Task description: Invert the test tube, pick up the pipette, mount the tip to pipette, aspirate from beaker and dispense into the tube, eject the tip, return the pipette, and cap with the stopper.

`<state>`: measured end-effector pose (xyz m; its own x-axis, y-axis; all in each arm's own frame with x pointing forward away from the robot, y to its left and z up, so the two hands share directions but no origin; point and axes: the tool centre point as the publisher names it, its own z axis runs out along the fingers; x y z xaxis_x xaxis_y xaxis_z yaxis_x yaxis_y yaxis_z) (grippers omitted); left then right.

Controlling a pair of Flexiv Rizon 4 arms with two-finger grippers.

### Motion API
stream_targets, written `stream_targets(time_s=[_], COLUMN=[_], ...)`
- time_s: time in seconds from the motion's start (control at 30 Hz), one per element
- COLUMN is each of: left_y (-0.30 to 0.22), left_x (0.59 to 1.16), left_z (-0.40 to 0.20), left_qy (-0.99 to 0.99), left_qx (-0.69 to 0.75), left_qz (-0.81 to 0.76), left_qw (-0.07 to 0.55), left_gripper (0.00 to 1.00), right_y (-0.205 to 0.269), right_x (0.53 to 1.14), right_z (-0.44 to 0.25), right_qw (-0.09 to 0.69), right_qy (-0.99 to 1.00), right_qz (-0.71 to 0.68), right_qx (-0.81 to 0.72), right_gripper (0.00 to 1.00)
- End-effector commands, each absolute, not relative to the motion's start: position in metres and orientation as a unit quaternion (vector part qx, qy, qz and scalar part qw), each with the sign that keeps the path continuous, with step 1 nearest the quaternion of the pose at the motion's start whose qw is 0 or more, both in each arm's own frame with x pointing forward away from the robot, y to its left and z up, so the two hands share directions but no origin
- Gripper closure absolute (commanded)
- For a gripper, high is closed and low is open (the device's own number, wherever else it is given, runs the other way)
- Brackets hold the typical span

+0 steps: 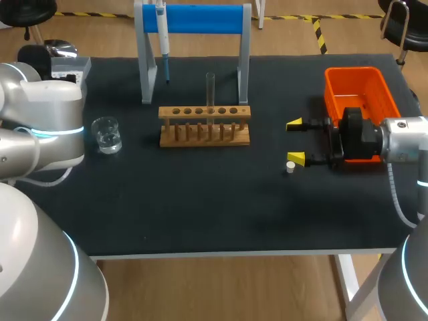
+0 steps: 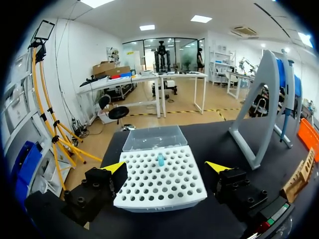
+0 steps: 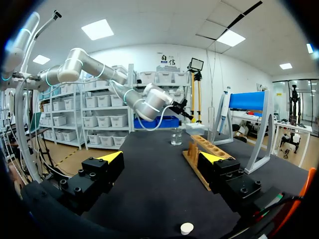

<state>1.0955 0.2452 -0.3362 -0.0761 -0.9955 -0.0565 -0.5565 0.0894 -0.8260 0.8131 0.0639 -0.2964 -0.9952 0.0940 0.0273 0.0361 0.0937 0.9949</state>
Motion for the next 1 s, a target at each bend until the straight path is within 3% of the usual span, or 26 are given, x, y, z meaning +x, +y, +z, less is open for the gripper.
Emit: stream_targets(time_s=[0.03,0.17,0.7,1.0], left_y=[0.249,0.251,0.254,0.254], left_x=[1.106,1.111,1.122,1.127], left_z=[-0.335,-0.337,-0.347,-0.351], left_qy=[0.661,0.661,0.664,0.665], left_qx=[-0.591,-0.591,-0.596,-0.596], left_qz=[-0.324,-0.323,-0.318,-0.316], left_qw=[0.331,0.331,0.322,0.320], left_gripper=[0.12,0.09,0.16,0.27], right_y=[0.064,0.064,0.064,0.064], right_x=[0.812,0.812,0.812,0.812], right_z=[-0.296,-0.296,-0.296,-0.296], right_qw=[0.023,0.023,0.023,0.023], right_qy=[0.740,0.740,0.740,0.740], right_qz=[0.671,0.671,0.671,0.671], right_qx=[0.045,0.045,0.045,0.045], right_gripper=[0.00,0.00,0.00,0.00])
